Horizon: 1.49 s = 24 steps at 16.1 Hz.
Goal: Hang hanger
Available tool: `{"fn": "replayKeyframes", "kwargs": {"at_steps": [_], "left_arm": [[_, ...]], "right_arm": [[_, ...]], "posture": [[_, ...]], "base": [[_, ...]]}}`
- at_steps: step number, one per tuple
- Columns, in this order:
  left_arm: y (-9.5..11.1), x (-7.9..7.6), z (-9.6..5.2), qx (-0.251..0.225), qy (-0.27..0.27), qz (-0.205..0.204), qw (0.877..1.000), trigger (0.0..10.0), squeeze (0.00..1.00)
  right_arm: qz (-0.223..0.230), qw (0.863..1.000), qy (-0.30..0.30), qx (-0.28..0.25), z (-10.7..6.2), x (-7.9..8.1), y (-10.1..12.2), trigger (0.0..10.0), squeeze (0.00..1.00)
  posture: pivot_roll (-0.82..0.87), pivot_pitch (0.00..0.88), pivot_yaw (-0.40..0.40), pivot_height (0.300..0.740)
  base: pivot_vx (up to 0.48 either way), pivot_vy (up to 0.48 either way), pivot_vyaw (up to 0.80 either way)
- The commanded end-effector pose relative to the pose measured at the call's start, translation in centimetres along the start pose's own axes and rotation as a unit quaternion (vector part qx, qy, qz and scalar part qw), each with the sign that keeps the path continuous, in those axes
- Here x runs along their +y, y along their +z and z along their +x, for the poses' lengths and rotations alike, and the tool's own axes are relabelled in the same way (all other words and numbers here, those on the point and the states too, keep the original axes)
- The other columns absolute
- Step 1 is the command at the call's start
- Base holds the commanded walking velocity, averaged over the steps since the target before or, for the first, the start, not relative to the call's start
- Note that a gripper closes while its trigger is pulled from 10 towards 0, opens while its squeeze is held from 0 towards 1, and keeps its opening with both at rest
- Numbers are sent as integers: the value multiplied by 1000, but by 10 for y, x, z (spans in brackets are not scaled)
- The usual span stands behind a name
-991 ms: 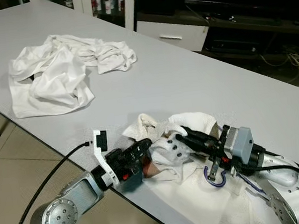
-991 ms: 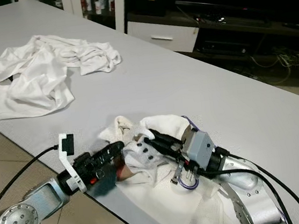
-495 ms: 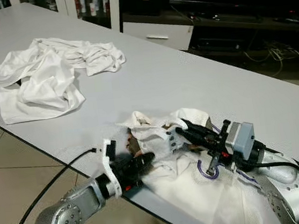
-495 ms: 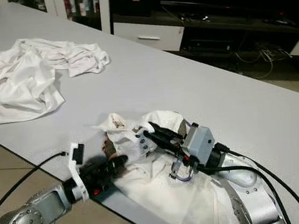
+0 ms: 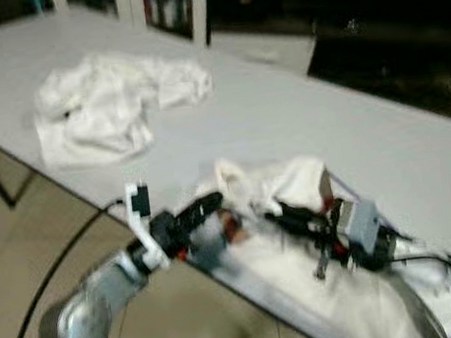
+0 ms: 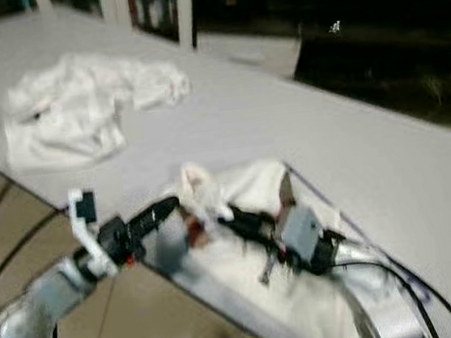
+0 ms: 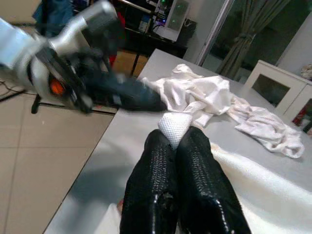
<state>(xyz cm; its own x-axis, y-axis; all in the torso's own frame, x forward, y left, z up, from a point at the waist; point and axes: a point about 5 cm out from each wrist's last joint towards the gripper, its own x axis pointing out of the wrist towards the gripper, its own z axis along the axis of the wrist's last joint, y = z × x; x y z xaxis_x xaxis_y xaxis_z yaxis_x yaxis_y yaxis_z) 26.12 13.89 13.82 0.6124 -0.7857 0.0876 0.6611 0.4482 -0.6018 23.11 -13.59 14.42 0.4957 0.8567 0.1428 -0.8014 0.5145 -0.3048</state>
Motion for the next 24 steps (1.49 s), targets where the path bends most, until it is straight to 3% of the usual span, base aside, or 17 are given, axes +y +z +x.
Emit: {"fn": "replayKeyframes", "kwargs": {"at_steps": [1, 6, 8, 12, 16, 19, 21, 22, 23, 24], "left_arm": [[-7, 0, 9, 18, 2, 1, 1000, 10000, 0], [-19, 24, 27, 14, 53, -38, 998, 10000, 0], [-34, 38, 32, 38, 82, -50, 995, 10000, 0], [-46, 31, 31, 58, 59, -55, 995, 10000, 0], [-54, 33, 29, 66, 56, -54, 995, 10000, 0], [-59, 31, 26, 71, 57, -54, 994, 10000, 0], [-61, 31, 25, 74, 57, -53, 994, 10000, 0], [-61, 30, 25, 74, 57, -52, 994, 10000, 0], [-61, 31, 24, 74, 57, -51, 994, 10000, 0], [-59, 31, 25, 72, 59, -48, 995, 10000, 0]], "right_arm": [[-12, 1000, 0, -9, 1, -4, 6, 0, 0], [-9, 1000, 8, -26, 6, -2, 12, 0, 0], [-11, 999, -4, -31, 9, -4, 13, 0, 0], [-23, 998, -43, -37, 14, -16, 14, 0, 0], [-16, 998, -43, -48, 19, -16, 16, 0, 0], [6, 992, -104, -69, 18, -33, 22, 0, 0], [27, 989, -129, -74, 13, -40, 24, 1608, 0], [36, 989, -128, -60, 10, -40, 20, 3020, 0], [46, 992, -119, -22, 3, -37, 12, 8039, 0], [55, 994, -89, 26, -5, -29, 1, 10000, 0]], "posture": [[56, 76, -99, 740], [56, 73, -97, 740], [45, 72, -92, 740], [41, 74, -91, 740], [50, 78, -97, 740], [57, 81, -101, 740], [56, 79, -100, 740], [56, 79, -100, 740], [55, 78, -99, 740], [53, 78, -98, 740]], "base": [[0, 0, 0], [0, 0, 0], [0, 0, 0], [0, 0, 0], [0, 0, 0], [0, 0, 0], [0, 0, 0], [0, 0, 0], [0, 0, 0], [0, 0, 0]]}}
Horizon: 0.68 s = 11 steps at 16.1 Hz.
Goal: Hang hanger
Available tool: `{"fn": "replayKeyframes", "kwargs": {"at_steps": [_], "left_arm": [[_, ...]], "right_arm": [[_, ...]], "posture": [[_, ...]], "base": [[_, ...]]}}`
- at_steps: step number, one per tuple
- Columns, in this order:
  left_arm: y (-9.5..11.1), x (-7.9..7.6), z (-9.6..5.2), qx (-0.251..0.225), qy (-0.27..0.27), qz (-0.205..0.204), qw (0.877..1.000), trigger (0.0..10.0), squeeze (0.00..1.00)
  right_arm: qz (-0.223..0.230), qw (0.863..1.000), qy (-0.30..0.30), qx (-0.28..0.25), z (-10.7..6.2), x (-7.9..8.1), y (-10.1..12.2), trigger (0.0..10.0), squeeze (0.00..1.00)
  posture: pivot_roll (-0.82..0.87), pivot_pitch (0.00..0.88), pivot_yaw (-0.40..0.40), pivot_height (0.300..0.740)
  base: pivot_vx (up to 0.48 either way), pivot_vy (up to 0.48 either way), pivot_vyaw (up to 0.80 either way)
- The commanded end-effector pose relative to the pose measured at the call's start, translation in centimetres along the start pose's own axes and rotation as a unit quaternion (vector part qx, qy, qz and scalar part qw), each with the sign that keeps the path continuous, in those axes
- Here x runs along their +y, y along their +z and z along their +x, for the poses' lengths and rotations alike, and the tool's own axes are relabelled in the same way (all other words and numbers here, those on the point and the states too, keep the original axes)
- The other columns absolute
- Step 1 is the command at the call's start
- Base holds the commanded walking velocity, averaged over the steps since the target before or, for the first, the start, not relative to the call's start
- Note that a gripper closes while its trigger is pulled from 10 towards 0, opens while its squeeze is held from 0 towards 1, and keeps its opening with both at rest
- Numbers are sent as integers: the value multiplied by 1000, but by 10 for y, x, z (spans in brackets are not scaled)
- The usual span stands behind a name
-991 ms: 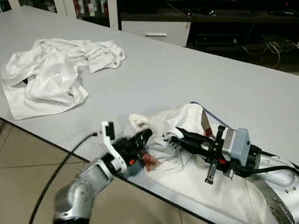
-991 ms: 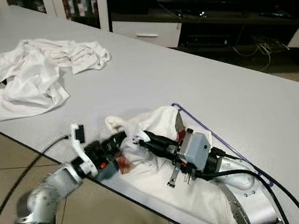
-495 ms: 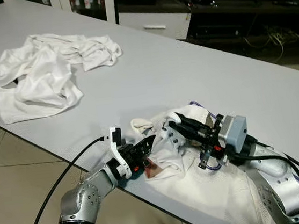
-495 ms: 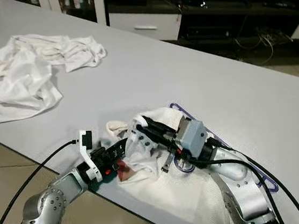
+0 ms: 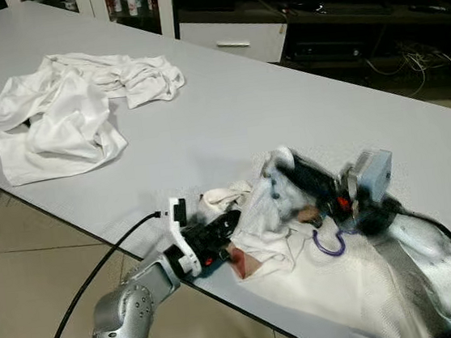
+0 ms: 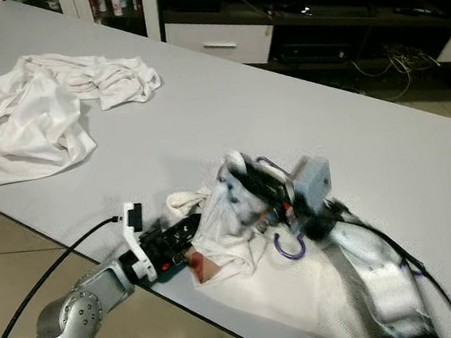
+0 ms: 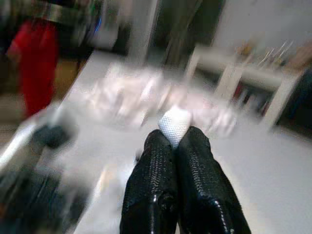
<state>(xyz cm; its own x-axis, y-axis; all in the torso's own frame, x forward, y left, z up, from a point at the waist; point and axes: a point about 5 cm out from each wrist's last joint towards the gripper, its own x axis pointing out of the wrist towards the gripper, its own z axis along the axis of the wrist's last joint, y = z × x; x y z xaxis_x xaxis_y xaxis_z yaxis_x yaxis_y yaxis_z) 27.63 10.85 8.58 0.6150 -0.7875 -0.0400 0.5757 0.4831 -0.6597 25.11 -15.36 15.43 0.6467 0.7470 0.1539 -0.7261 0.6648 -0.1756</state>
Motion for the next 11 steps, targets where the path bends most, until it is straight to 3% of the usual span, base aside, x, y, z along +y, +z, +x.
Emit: {"fn": "replayKeyframes", "kwargs": {"at_steps": [1, 4, 5, 6, 7, 8, 11], "left_arm": [[-11, 5, -3, 22, 19, -9, 1000, 10000, 0], [-9, 6, -1, 24, 21, 1, 999, 10000, 0], [-8, 6, -1, 24, 21, 3, 999, 10000, 0], [-8, 6, 0, 25, 22, 6, 999, 10000, 0], [-8, 6, 0, 25, 23, 9, 999, 10000, 0], [-9, 6, 0, 27, 24, 11, 999, 10000, 0], [-12, 5, 1, 31, 23, 16, 999, 10000, 0]], "right_arm": [[3, 999, 18, 29, -5, 2, -5, 10000, 0], [-1, 997, 23, 76, -13, -5, -9, 10000, 0], [-4, 996, 20, 89, -15, -8, -10, 10000, 376], [-21, 993, 9, 113, -20, -17, -10, 10000, 502], [-28, 992, 1, 120, -23, -22, -8, 10000, 357], [-34, 993, -5, 117, -23, -26, -4, 10000, 0], [-71, 993, -4, 97, -21, -32, 16, 10000, 0]], "posture": [[51, 76, -97, 740], [42, 74, -95, 740], [39, 74, -94, 740], [37, 75, -94, 740], [36, 76, -96, 740], [34, 76, -96, 740], [29, 79, -98, 740]], "base": [[0, 0, 0], [0, 0, 0], [0, 0, 0], [0, 0, 0], [0, 0, 0], [0, 0, 0], [0, 0, 0]]}}
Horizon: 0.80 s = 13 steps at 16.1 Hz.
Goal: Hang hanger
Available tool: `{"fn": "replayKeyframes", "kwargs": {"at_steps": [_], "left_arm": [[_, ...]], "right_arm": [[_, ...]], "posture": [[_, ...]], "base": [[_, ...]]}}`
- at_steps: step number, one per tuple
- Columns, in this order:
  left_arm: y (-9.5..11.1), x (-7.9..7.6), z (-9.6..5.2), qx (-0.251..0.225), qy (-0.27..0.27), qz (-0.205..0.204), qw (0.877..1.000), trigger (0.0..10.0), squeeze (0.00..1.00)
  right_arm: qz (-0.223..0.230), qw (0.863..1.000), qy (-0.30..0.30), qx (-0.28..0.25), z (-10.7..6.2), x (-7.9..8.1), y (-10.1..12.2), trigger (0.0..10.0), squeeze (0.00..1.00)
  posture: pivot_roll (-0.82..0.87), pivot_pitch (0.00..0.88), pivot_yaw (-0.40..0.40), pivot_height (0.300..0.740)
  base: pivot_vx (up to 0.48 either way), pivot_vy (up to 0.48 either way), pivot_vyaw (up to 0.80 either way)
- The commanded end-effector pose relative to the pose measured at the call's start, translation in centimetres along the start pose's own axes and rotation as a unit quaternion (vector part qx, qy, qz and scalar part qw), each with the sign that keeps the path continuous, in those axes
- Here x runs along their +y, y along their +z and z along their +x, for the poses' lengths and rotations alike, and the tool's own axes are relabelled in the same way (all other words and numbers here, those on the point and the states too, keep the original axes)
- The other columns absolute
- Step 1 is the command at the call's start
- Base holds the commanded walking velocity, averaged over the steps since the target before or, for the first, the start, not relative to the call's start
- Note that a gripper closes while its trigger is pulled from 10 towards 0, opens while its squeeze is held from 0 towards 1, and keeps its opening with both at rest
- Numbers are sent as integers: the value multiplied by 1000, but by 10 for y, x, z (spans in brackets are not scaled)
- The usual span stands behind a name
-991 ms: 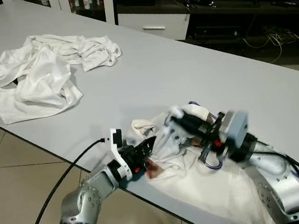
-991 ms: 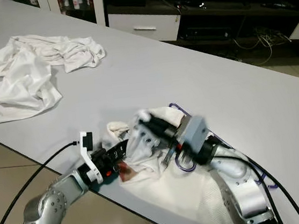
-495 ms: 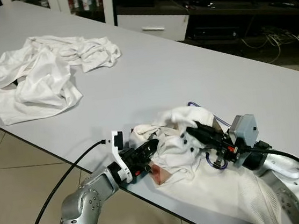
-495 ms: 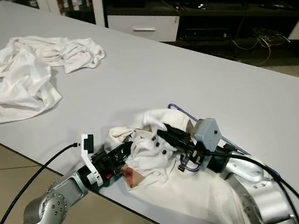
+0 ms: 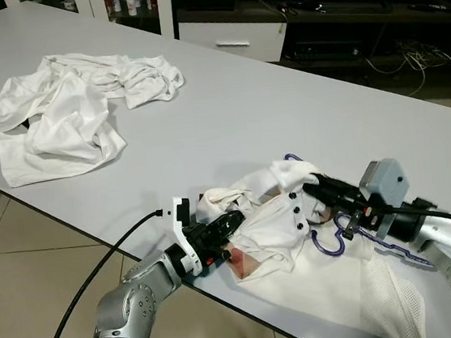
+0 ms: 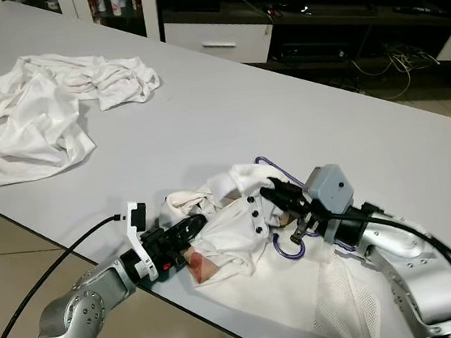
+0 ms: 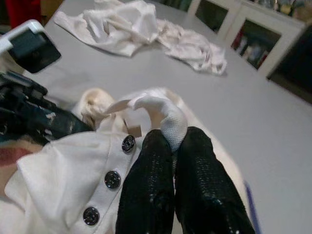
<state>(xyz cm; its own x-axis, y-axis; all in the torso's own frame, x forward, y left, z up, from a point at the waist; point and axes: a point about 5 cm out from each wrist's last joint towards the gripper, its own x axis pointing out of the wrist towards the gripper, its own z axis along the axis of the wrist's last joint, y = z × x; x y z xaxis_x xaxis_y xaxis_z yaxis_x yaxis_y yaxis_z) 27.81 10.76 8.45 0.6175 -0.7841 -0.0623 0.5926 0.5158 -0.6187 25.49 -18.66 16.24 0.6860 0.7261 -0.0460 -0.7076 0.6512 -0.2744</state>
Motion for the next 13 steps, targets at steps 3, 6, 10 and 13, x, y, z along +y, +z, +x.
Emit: {"fn": "replayKeyframes", "kwargs": {"at_steps": [3, 6, 10, 13], "left_arm": [[-12, 3, 0, 26, 14, -7, 1000, 10000, 0], [-14, 2, 2, 26, 14, -2, 1000, 10000, 0], [-13, 3, 1, 29, 17, 9, 999, 10000, 0], [-11, 3, 2, 30, 15, 16, 999, 10000, 0]], "right_arm": [[-43, 999, 20, -15, -6, -7, 25, 10000, 0], [-8, 998, 57, 32, -21, -5, 13, 10000, 1000], [4, 997, 74, 23, -26, -8, 27, 10000, 0], [53, 994, 84, -38, -28, -10, 46, 10000, 0]], "posture": [[25, 82, -100, 740], [26, 83, -102, 740], [26, 81, -97, 740], [25, 80, -94, 740]], "base": [[0, 0, 0], [0, 0, 0], [0, 0, 0], [0, 0, 0]]}}
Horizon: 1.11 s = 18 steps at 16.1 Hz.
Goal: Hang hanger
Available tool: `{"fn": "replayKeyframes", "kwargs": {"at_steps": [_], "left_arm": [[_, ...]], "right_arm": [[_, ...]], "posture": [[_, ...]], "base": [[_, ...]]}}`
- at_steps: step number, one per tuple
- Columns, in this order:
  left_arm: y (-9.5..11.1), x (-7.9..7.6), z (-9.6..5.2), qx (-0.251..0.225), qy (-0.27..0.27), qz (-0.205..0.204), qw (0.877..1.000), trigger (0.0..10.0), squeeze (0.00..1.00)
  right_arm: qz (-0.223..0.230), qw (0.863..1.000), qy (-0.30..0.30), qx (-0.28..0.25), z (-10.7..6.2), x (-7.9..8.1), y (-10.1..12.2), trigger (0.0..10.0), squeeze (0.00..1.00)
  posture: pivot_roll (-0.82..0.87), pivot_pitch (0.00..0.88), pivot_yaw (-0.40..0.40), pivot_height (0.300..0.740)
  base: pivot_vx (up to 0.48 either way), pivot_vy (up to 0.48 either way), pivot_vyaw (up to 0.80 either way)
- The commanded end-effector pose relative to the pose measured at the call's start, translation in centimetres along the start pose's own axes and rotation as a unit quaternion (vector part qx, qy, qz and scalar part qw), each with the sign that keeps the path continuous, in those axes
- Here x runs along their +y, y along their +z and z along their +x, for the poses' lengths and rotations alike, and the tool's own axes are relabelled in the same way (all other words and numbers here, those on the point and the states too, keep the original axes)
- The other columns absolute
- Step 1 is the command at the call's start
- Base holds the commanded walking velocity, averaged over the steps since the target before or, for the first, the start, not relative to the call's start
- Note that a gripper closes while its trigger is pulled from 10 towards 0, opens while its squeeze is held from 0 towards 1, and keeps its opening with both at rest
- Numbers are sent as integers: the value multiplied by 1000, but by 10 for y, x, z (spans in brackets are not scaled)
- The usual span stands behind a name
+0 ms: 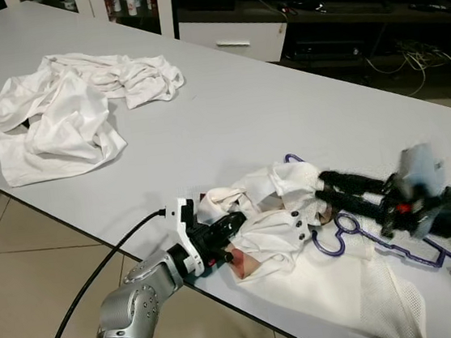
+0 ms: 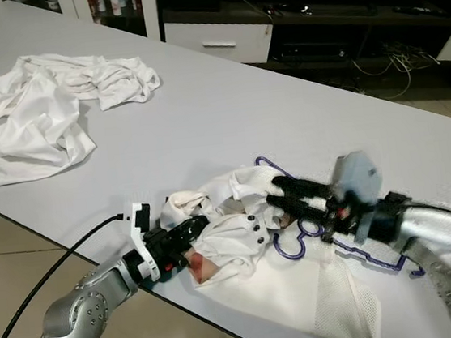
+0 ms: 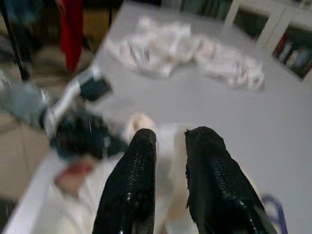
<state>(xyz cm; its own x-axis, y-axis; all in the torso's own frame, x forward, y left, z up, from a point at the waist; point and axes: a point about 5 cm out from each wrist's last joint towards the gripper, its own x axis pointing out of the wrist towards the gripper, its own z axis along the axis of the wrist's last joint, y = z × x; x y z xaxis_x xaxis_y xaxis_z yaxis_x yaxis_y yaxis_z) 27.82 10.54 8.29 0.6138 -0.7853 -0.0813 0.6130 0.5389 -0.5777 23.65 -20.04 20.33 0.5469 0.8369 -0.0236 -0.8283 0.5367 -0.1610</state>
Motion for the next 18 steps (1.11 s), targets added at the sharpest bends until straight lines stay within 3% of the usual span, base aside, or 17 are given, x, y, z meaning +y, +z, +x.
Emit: {"fn": "replayKeyframes", "kwargs": {"at_steps": [1, 2, 4, 5, 6, 8, 9, 12, 13, 15, 18], "left_arm": [[-9, 3, 0, 22, 10, -8, 1000, 10000, 0], [-10, 2, 1, 24, 9, -6, 1000, 10000, 0], [-10, 1, 2, 25, 7, -4, 1000, 10000, 0], [-10, 1, 2, 25, 6, -2, 1000, 10000, 0], [-10, 1, 3, 28, 5, 3, 1000, 10000, 0], [-9, -1, 4, 35, 2, 22, 999, 10000, 0], [-9, -1, 4, 35, 2, 25, 999, 10000, 0], [-8, -5, 5, 36, -3, 39, 999, 10000, 0], [-8, -6, 5, 35, -3, 40, 999, 10000, 0], [-8, -6, 4, 35, -3, 40, 999, 10000, 0], [-8, -6, 4, 32, -4, 38, 999, 10000, 0]], "right_arm": [[-9, 999, -6, -34, 2, -1, 13, 10000, 0], [-26, 998, -27, -45, 12, -3, 14, 10000, 0], [-94, 994, -47, 0, 28, -2, 4, 10000, 0], [-128, 990, -40, 30, 36, 0, -6, 10000, 533], [-159, 986, -23, 51, 42, 3, -9, 10000, 1000], [-238, 966, 2, 96, 53, 5, -17, 10000, 1000], [-248, 964, 3, 99, 54, 5, -18, 10000, 1000], [-357, 923, -25, 141, 67, -4, -22, 10000, 996], [-368, 918, -26, 144, 68, -5, -22, 10000, 996], [-420, 893, 0, 160, 69, -1, -22, 10000, 953], [-421, 890, 56, 163, 65, 11, -21, 10000, 957]], "posture": [[25, 80, -94, 740], [25, 80, -94, 740], [23, 80, -93, 740], [25, 80, -93, 740], [26, 80, -94, 740], [27, 80, -95, 740], [27, 80, -95, 740], [36, 84, -104, 740], [36, 84, -103, 740], [33, 87, -105, 740], [28, 88, -104, 740]], "base": [[0, 0, 0], [0, 0, 0], [0, 0, 0], [0, 0, 0], [0, 0, 0], [0, 0, 0], [0, 0, 0], [0, 0, 0], [0, 0, 0], [0, 0, 0], [0, 0, 0]]}}
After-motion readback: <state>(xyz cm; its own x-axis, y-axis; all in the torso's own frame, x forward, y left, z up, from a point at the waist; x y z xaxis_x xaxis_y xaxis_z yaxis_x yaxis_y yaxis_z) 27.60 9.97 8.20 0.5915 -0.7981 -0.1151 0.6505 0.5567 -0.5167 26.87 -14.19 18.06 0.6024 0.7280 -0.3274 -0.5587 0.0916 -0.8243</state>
